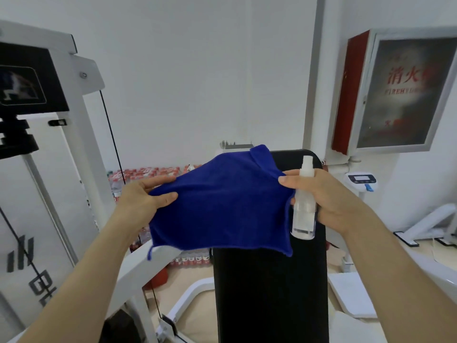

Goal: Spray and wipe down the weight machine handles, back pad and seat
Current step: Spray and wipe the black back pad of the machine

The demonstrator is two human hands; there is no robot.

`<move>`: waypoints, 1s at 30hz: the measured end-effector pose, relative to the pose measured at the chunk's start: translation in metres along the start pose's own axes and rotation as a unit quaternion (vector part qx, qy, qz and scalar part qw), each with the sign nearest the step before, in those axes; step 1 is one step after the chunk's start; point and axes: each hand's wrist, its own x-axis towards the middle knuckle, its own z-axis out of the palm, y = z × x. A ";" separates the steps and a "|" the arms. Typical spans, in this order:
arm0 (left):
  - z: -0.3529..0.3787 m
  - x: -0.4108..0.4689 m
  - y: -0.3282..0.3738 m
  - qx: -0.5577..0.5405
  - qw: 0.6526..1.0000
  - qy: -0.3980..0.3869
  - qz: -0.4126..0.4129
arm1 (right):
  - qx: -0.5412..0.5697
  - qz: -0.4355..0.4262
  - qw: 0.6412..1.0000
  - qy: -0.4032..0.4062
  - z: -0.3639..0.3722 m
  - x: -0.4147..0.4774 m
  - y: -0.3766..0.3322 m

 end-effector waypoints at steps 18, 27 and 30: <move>0.025 0.023 0.011 -0.010 0.991 -0.091 -0.097 | 0.033 0.020 0.973 0.228 -0.010 0.044 0.002; 0.085 0.016 0.012 -0.174 0.976 -0.087 -0.096 | -0.008 0.024 0.982 0.185 0.017 0.056 0.028; 0.106 0.005 0.013 -0.150 0.973 -0.171 -0.049 | -0.008 0.032 0.994 0.102 0.031 0.049 0.031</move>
